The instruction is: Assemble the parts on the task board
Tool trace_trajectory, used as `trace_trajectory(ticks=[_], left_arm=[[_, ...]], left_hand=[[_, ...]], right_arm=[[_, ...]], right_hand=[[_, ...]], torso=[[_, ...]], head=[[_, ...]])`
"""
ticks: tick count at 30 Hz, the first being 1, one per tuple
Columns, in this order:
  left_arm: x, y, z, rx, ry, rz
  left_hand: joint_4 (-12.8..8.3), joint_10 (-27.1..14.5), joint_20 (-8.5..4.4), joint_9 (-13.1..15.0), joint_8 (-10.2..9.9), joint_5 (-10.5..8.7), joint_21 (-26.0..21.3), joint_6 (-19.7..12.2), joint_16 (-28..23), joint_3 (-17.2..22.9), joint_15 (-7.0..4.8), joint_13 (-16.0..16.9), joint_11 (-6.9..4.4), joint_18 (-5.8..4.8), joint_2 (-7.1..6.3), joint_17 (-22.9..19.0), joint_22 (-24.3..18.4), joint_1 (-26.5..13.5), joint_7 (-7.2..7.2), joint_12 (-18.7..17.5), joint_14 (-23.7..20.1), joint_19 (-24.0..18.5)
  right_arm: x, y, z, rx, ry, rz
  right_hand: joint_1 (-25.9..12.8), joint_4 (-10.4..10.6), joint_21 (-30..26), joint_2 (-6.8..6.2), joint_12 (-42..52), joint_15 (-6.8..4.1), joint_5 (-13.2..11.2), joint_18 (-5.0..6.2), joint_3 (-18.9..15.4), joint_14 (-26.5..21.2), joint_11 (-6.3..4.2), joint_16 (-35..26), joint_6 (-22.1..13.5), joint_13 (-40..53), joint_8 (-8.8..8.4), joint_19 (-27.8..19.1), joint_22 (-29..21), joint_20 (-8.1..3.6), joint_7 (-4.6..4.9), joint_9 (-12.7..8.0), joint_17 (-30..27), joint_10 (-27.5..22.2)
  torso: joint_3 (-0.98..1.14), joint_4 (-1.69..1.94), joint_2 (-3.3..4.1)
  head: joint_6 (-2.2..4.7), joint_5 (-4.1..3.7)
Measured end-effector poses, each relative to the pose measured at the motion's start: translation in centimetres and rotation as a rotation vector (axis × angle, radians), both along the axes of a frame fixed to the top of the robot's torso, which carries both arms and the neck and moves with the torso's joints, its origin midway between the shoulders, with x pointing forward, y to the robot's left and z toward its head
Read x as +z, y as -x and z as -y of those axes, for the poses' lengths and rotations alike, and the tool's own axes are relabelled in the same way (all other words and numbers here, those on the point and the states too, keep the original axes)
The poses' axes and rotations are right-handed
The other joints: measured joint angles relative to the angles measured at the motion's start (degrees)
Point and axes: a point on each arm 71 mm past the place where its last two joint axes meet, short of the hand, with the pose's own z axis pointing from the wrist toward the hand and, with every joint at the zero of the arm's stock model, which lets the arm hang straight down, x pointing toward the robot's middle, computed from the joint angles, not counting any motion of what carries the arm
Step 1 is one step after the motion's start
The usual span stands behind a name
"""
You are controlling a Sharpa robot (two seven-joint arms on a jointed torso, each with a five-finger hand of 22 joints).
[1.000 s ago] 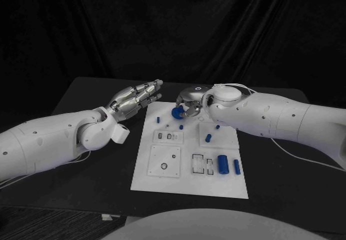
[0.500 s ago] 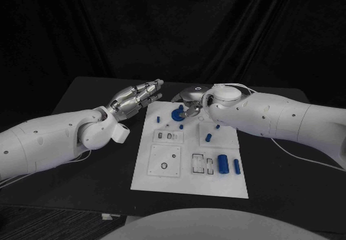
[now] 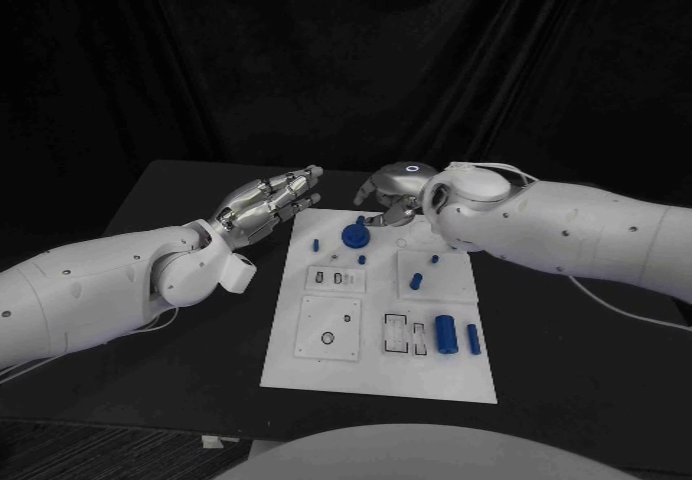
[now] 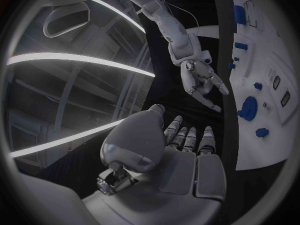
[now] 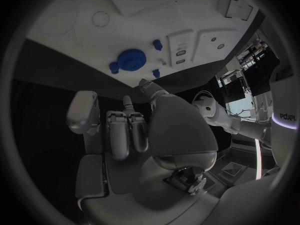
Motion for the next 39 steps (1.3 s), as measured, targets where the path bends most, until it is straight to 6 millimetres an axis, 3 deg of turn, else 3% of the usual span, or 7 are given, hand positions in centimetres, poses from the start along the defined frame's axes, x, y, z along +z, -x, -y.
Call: trace_trajectory(ticks=[5, 9, 13, 14, 20, 29, 39], left_arm=[[-0.1, 0.0, -0.3, 0.006, -0.002, -0.002], [-0.2, 0.1, -0.5, 0.010, -0.004, -0.004], [-0.3, 0.2, -0.6, 0.012, -0.004, -0.006], [-0.4, 0.2, -0.6, 0.012, -0.004, -0.007], [-0.6, 0.3, -0.6, 0.011, -0.003, -0.012], [-0.9, 0.5, -0.8, 0.013, -0.003, -0.019], [-1.1, 0.6, -0.8, 0.013, -0.003, -0.023]], left_hand=[[0.00, 0.00, 0.00, 0.00, 0.00, 0.00, 0.00, 0.00, 0.00, 0.00, 0.00, 0.00, 0.00, 0.00, 0.00, -0.02, 0.00, 0.00, 0.00, 0.00, 0.00, 0.00], [0.00, 0.00, 0.00, 0.00, 0.00, 0.00, 0.00, 0.00, 0.00, 0.00, 0.00, 0.00, 0.00, 0.00, 0.00, -0.03, 0.01, 0.00, 0.00, 0.00, 0.00, 0.00], [0.00, 0.00, 0.00, 0.00, 0.00, 0.00, 0.00, 0.00, 0.00, 0.00, 0.12, 0.01, 0.00, 0.04, 0.00, -0.03, 0.01, 0.00, 0.00, 0.00, 0.13, 0.00], [0.00, 0.00, 0.00, 0.00, 0.00, 0.00, 0.00, 0.00, 0.00, 0.00, 0.22, 0.01, 0.00, 0.52, 0.00, -0.03, 0.01, 0.00, 0.00, 0.00, 0.22, 0.00], [0.16, 0.00, 0.00, 0.00, 0.00, 0.00, 0.00, 0.00, 0.00, 0.16, 0.22, 0.01, 0.00, 0.49, 0.00, -0.02, 0.01, 0.00, 0.00, 0.00, 0.22, 0.00], [0.16, 0.00, 0.00, 0.00, 0.00, 0.00, 0.00, 0.00, 0.00, 0.16, 0.22, 0.01, 0.00, 0.48, 0.00, -0.01, 0.02, 0.00, 0.00, 0.00, 0.22, 0.00], [0.00, 0.00, 0.20, 0.00, 0.00, 0.00, 0.00, 0.00, 0.00, 0.32, 0.43, 0.01, 0.00, 0.47, 0.00, 0.01, 0.03, 0.00, 0.00, 0.00, 0.01, 0.20]], right_arm=[[3.0, 1.3, 4.4, -0.030, -0.019, 0.036], [3.7, 2.4, 8.3, -0.086, -0.021, 0.037], [3.2, 3.2, 11.3, -0.138, -0.019, 0.028], [2.9, 3.3, 11.9, -0.150, -0.018, 0.023], [0.2, 4.4, 15.6, -0.222, -0.010, -0.011], [-1.9, 4.7, 17.5, -0.269, -0.010, -0.015], [-3.8, 4.6, 17.5, -0.277, -0.004, -0.031]], right_hand=[[-0.59, 0.64, 0.63, 0.22, 0.00, 0.00, -3.44, 0.00, -0.89, 0.00, 0.00, 0.00, 0.67, 0.00, 0.22, 0.35, 0.00, 0.06, -0.01, -0.07, 0.00, 0.00], [-0.59, 0.94, 3.25, 0.22, 0.00, 0.00, -3.90, 0.01, -1.26, 0.00, 0.00, 0.00, 1.98, -0.01, 0.71, 1.76, -0.01, -0.02, 0.01, -0.07, 0.00, 0.00], [-0.59, 0.85, 4.51, 0.22, 0.00, 0.00, -3.90, 0.00, -1.49, 0.00, 0.00, 0.00, 2.21, -0.01, 0.71, 2.09, -0.01, -0.05, -0.11, -0.03, 0.00, 0.00], [-0.58, 0.85, 4.51, 0.22, 0.00, 0.00, -3.90, 0.00, -1.49, 0.00, 0.00, 0.00, 2.21, -0.01, 0.71, 2.09, -0.01, -0.05, -0.11, -0.03, 0.00, 0.00], [-0.58, 1.01, 4.51, 0.21, 0.00, 0.00, -4.34, 0.00, -1.65, 0.00, 0.01, 0.00, 2.21, -0.01, 0.71, 2.09, -0.01, -0.05, -0.11, -0.04, 0.00, -0.01], [-0.58, 1.64, 4.66, 0.21, 0.00, 0.00, -6.12, 0.00, -2.28, 0.00, 0.01, 0.00, 2.21, -0.02, 0.71, 2.09, -0.02, -0.05, -0.11, -0.04, -0.01, -0.01], [-0.12, 1.80, 4.15, -0.24, 0.00, 0.00, -6.77, 0.00, -2.43, 0.00, 0.01, 0.00, 2.52, -0.02, 0.71, 2.09, -0.02, -0.05, -0.41, 0.00, 0.00, -0.01]], torso=[[0.00, -0.01, -0.01], [-0.01, -0.21, -0.10], [-0.04, -0.44, -0.32], [-0.04, -0.49, -0.40], [-0.15, -0.73, -0.79], [-0.31, -1.15, -1.26], [-0.36, -1.47, -1.57]], head=[[0.27, 0.00], [0.35, 0.03], [0.23, 0.30], [0.17, 0.32], [-0.09, 0.64], [-0.42, 0.86], [-0.93, 1.05]])
